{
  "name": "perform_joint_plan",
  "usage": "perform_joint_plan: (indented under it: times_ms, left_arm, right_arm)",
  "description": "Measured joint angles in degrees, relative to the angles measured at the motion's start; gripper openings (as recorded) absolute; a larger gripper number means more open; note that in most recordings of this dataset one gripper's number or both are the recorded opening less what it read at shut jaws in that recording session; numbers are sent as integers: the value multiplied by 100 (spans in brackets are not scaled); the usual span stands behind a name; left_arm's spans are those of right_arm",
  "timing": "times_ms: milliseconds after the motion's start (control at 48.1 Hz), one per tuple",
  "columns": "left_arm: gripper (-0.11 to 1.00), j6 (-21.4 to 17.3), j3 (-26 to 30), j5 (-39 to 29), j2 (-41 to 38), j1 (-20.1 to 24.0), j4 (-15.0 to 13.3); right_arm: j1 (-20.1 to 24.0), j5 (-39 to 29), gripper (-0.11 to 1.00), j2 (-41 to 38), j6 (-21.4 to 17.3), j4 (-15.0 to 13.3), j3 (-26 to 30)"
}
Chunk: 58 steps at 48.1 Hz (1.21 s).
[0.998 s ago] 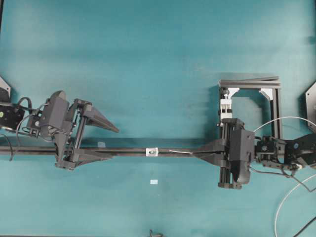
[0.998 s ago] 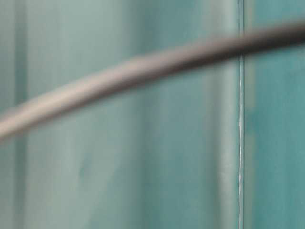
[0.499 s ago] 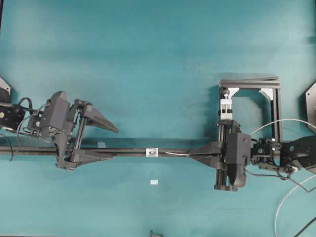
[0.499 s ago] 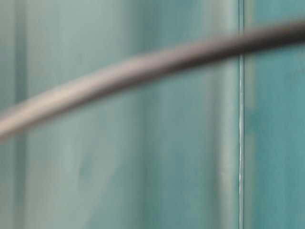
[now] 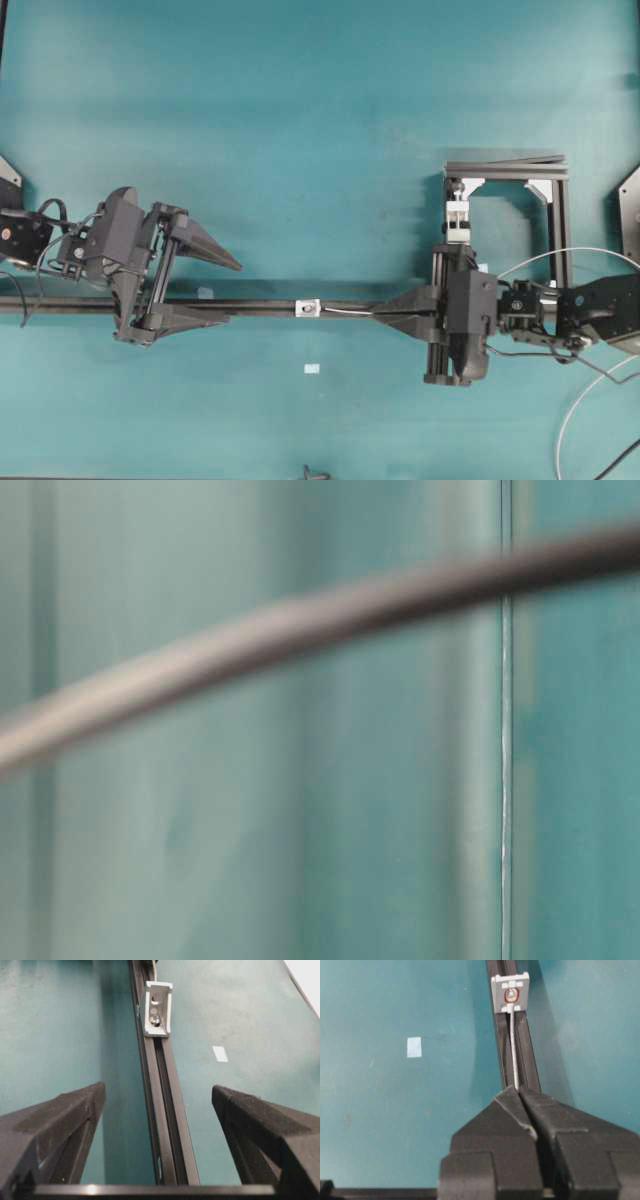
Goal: Insert the wire through the hole in the metal fitting marked with a red label.
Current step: 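Push the wire tip through the red-ringed hole in the fitting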
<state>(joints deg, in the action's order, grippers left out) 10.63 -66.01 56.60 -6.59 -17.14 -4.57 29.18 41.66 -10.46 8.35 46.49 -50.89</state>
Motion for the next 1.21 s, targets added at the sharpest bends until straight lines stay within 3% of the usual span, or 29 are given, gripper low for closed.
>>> perform_joint_plan:
  times_ms: [1206]
  left_arm:
    - [58, 0, 0, -9, 0, 0, 0]
  right_arm:
    - [-211, 0, -1, -141, 62, -97, 211]
